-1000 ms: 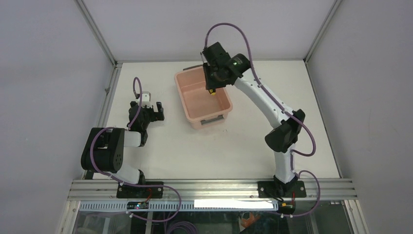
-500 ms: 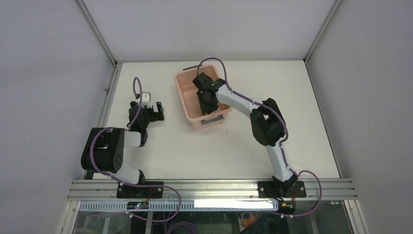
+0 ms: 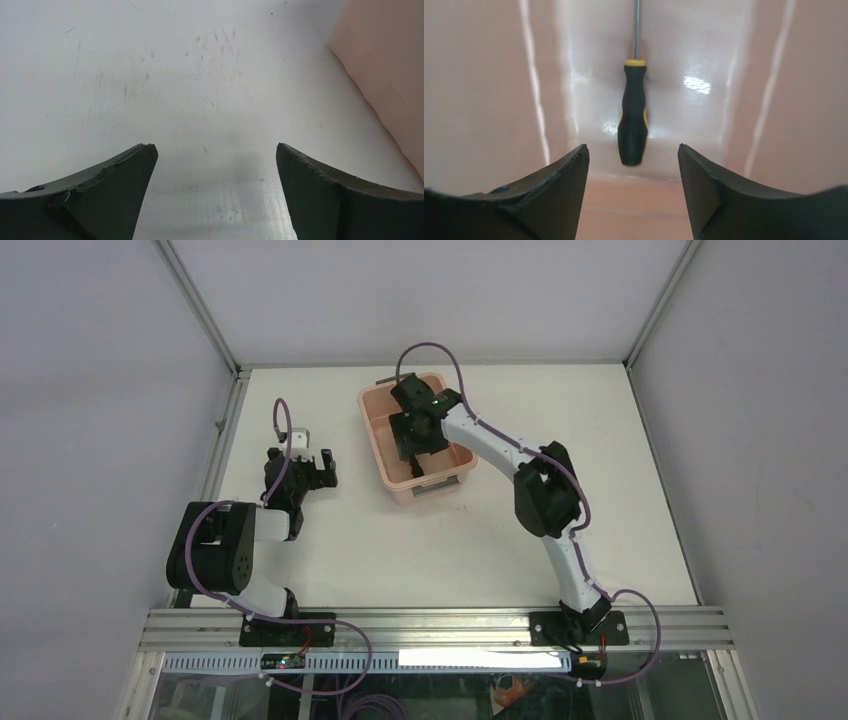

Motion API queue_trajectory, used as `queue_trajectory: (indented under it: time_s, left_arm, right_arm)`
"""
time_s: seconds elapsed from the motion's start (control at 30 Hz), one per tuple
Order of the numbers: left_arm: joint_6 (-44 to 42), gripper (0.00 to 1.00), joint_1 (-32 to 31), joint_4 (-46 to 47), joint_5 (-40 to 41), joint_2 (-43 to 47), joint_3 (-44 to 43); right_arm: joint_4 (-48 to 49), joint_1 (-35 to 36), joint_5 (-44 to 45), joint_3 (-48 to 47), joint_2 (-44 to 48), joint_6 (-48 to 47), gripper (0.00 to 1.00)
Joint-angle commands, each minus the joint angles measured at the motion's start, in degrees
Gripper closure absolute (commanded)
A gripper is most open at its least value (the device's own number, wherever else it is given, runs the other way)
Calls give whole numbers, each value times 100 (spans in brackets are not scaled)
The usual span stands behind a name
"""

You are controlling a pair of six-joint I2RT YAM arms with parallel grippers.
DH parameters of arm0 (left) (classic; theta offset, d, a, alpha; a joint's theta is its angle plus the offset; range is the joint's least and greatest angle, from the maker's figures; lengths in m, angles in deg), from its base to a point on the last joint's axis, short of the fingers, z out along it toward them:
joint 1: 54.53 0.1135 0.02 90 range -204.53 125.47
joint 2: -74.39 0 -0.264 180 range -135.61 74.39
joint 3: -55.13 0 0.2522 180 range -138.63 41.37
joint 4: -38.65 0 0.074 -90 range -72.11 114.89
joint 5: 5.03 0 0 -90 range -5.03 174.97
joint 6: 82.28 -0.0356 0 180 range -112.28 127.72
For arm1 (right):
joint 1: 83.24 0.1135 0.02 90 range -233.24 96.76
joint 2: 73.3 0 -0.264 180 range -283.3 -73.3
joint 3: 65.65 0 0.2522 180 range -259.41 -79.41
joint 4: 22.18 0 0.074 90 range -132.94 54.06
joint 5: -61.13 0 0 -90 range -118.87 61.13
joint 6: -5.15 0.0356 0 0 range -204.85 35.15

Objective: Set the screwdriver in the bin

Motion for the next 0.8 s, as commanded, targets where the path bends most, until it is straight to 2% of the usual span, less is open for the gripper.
queue_trajectory:
  time_s: [0.0,0.13,0.23,0.43,0.6,0.67,0.77]
  left_arm:
    - [93,1,-42,150,-42,158,-6]
    - [93,1,-42,150,-43,163,-6]
    - [93,1,-47,150,-38,163,-6]
    - [93,1,-38,150,-44,156,-6]
    - [93,1,-38,150,-48,156,-6]
    - [93,1,-42,151,-43,160,-6]
    - [93,1,-43,150,-46,157,-6]
  right_arm:
    - [-180,21,432,-569,1424,-587,28]
    - [-319,-161,889,-412,2118,-982,14]
    - [-365,-722,826,-52,2619,-1040,1]
    - [-540,-2331,1146,634,3334,-1246,1]
    - [-393,-3864,874,1064,3653,-1181,1]
    - [-366,-4248,588,1171,3725,-1157,1]
    - [-339,-4425,567,1297,3807,-1135,1]
